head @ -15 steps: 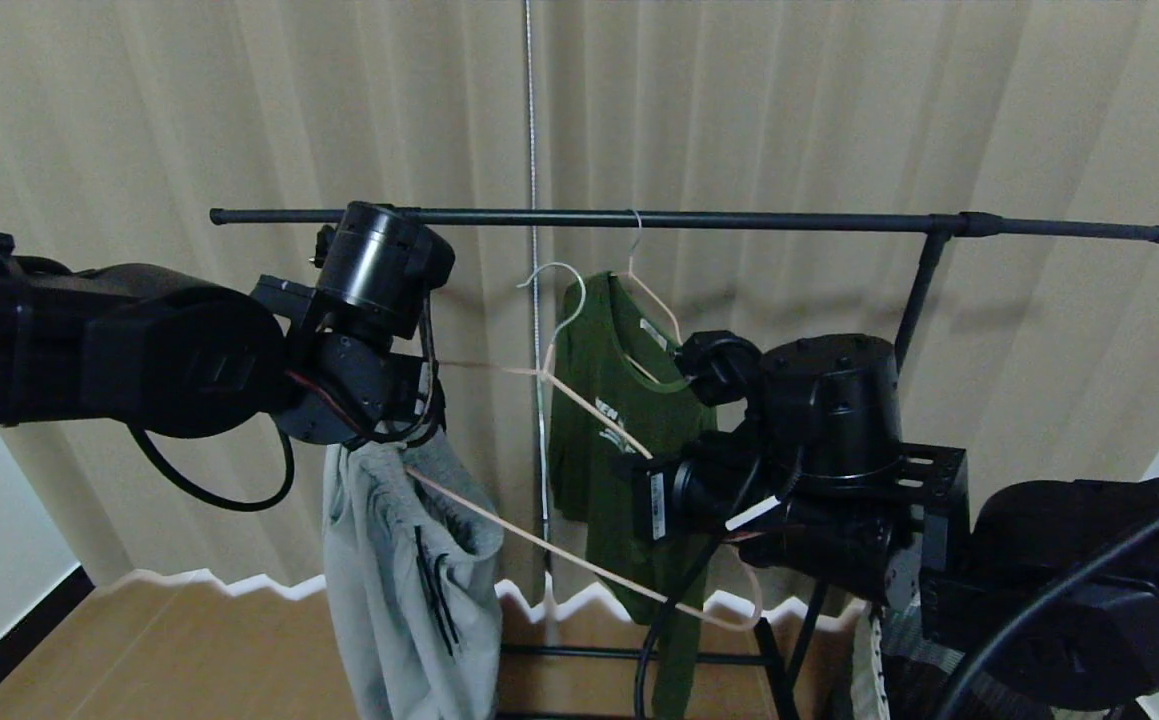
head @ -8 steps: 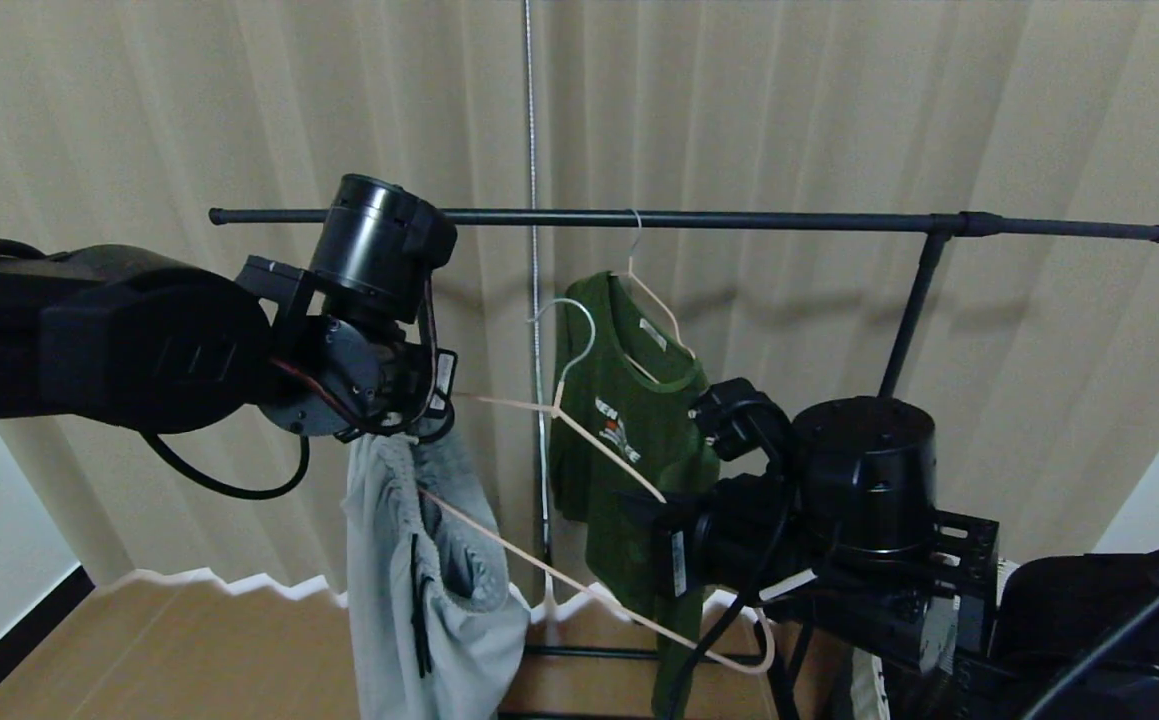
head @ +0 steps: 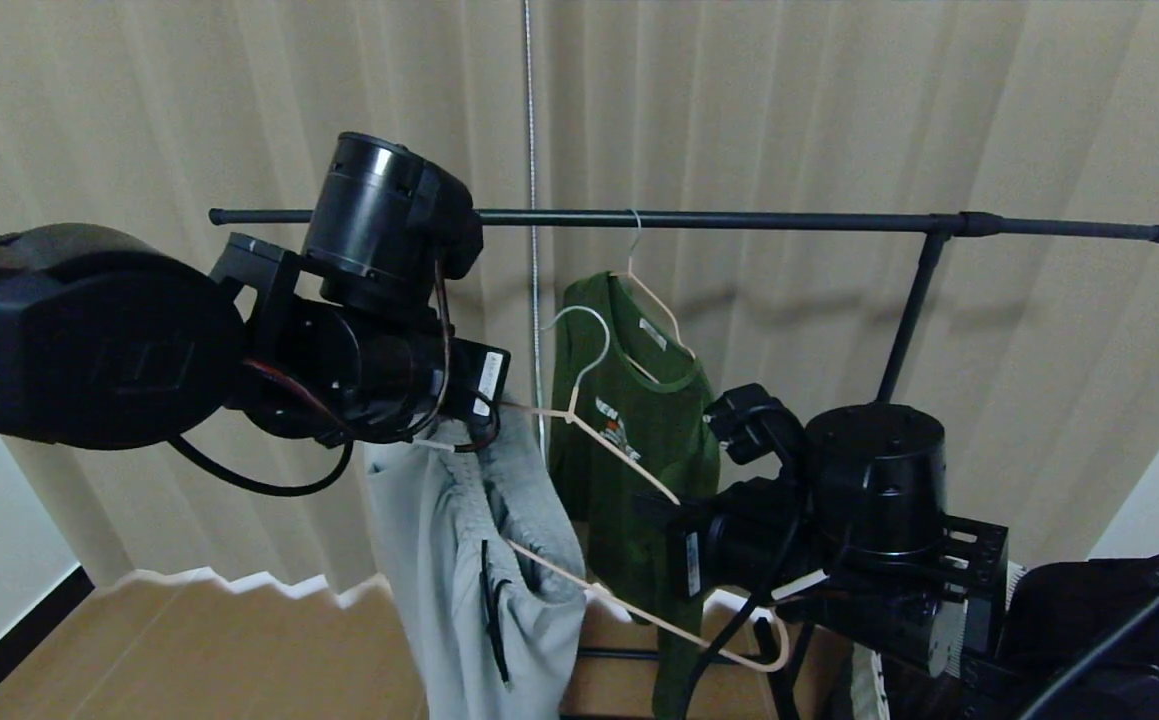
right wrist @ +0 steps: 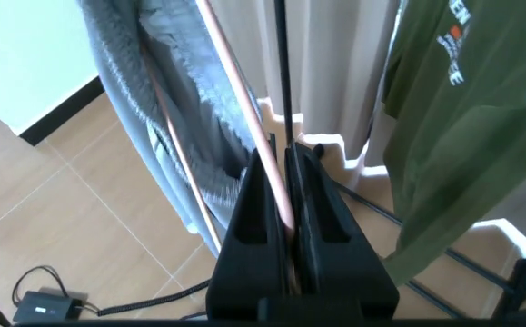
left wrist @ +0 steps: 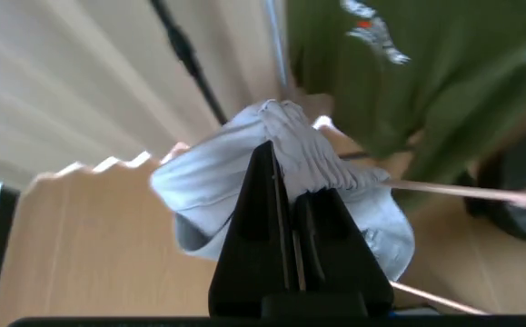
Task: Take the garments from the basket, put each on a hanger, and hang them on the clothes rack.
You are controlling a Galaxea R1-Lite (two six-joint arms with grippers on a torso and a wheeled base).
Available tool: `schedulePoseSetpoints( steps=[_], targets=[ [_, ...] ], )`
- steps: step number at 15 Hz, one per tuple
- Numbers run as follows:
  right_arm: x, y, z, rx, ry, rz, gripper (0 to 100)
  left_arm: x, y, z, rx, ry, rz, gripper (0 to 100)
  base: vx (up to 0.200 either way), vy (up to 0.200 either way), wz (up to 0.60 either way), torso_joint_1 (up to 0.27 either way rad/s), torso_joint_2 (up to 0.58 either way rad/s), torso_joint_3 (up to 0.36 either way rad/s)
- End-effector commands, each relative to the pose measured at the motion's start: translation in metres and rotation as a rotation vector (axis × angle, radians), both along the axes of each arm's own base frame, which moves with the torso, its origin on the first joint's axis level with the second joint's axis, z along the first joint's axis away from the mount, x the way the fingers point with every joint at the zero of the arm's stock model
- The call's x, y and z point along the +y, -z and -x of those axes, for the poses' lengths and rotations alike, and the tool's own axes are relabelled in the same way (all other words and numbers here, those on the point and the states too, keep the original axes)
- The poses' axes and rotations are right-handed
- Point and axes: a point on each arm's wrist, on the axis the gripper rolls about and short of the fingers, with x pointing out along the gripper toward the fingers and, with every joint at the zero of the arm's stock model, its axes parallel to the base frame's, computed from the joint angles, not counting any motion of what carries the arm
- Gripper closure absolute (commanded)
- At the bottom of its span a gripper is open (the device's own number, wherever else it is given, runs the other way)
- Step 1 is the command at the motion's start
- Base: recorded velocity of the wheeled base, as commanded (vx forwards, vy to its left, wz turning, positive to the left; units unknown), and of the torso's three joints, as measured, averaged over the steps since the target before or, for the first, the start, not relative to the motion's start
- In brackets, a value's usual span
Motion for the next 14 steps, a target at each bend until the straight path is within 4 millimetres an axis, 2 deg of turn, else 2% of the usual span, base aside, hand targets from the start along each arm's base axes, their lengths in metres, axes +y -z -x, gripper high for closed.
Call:
schedulePoseSetpoints(
  steps=[1,7,8,14],
  targets=[
    [-0.001,0.0,0.002,0.003,-0.001,0.003,100,-0.003,-0.009,0.008,-0.017,0.056,0.025,100,0.0,0.0,0.0,0.0,0.0,0.0],
    [-0.005,0.003,0.005,-0.004,0.007,-0.002,100,-0.019,-0.015,0.017,-0.073,0.181,0.056,100,0.0,0.0,0.0,0.0,0.0,0.0],
    [-0.005,0.004,0.006,-0.028,0.004,-0.016,100,-0.023,-0.015,0.024,-0.067,0.22,0.063,100,0.0,0.0,0.0,0.0,0.0,0.0],
    [-0.02,-0.018,0.001,-0.086,0.051,-0.069,100,-0.014,-0.004,0.04,-0.028,0.232,0.036,100,0.0,0.0,0.0,0.0,0.0,0.0]
  ],
)
